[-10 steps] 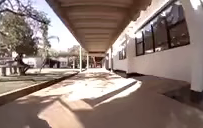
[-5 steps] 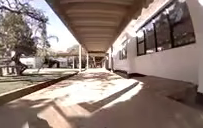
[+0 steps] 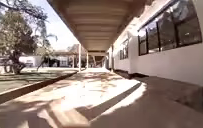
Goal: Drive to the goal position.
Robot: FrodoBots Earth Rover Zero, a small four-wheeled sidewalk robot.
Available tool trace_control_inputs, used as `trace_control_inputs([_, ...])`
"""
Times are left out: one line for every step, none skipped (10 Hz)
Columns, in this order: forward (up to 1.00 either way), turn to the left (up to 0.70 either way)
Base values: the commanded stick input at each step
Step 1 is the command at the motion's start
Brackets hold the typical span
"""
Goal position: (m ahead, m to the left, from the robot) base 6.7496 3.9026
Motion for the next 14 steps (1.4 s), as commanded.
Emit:
trace_control_inputs([0.50, 0.00])
trace_control_inputs([0.50, 0.00])
trace_control_inputs([0.50, 0.00])
trace_control_inputs([0.50, 0.00])
trace_control_inputs([0.50, 0.00])
trace_control_inputs([0.50, 0.00])
trace_control_inputs([0.50, 0.00])
trace_control_inputs([0.50, 0.00])
trace_control_inputs([0.50, 0.00])
trace_control_inputs([0.50, 0.00])
trace_control_inputs([0.50, 0.00])
trace_control_inputs([0.50, 0.00])
trace_control_inputs([0.50, 0.00])
trace_control_inputs([0.50, 0.00])
